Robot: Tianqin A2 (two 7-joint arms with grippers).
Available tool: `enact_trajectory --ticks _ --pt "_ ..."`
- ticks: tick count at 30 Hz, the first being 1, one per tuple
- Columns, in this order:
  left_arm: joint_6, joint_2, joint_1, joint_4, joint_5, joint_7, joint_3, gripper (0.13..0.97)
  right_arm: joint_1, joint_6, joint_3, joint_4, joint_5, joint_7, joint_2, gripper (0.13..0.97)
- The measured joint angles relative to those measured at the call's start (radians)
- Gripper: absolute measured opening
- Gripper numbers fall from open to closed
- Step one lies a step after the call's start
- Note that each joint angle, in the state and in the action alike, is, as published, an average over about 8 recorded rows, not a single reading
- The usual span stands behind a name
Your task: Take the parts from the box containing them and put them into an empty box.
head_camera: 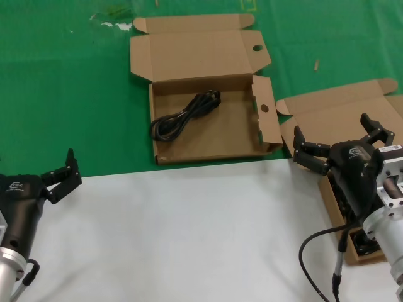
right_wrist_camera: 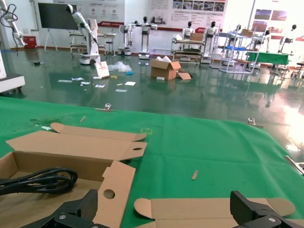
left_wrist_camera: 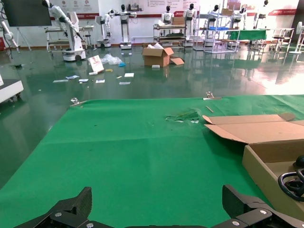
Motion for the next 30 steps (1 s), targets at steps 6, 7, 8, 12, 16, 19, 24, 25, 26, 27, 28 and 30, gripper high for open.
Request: enact_trajectory --ticks 6,7,8,12,16,19,24,25,26,27,28,30 --pt "0.000 0.000 0.000 0.000 0.000 0.000 0.000 0.966 0.000 0.000 0.000 0.000 0.000 0.000 0.000 0.966" --pt "0.000 0.000 0.000 0.000 0.000 0.000 0.000 0.966 0.000 0.000 0.000 0.000 0.000 0.000 0.000 0.966" --pt "0.000 0.000 0.000 0.000 0.000 0.000 0.000 0.966 0.000 0.000 0.000 0.000 0.000 0.000 0.000 0.966" --pt "0.000 0.000 0.000 0.000 0.000 0.000 0.000 0.966 0.000 0.000 0.000 0.000 0.000 0.000 0.000 0.966" --pt "0.000 0.000 0.000 0.000 0.000 0.000 0.000 0.966 0.000 0.000 0.000 0.000 0.000 0.000 0.000 0.966" --pt "0.000 0.000 0.000 0.000 0.000 0.000 0.000 0.966 0.000 0.000 0.000 0.000 0.000 0.000 0.000 0.966" --pt "0.000 0.000 0.000 0.000 0.000 0.000 0.000 0.966 0.000 0.000 0.000 0.000 0.000 0.000 0.000 0.966" --pt "0.000 0.000 0.000 0.000 0.000 0.000 0.000 0.966 0.000 0.000 0.000 0.000 0.000 0.000 0.000 0.966" --pt "0.000 0.000 0.000 0.000 0.000 0.000 0.000 0.966 0.000 0.000 0.000 0.000 0.000 0.000 0.000 0.966" --pt "0.000 0.000 0.000 0.000 0.000 0.000 0.000 0.966 0.000 0.000 0.000 0.000 0.000 0.000 0.000 0.966" --pt "0.000 0.000 0.000 0.000 0.000 0.000 0.000 0.966 0.000 0.000 0.000 0.000 0.000 0.000 0.000 0.966" --pt "0.000 0.000 0.000 0.000 0.000 0.000 0.000 0.966 0.000 0.000 0.000 0.000 0.000 0.000 0.000 0.966"
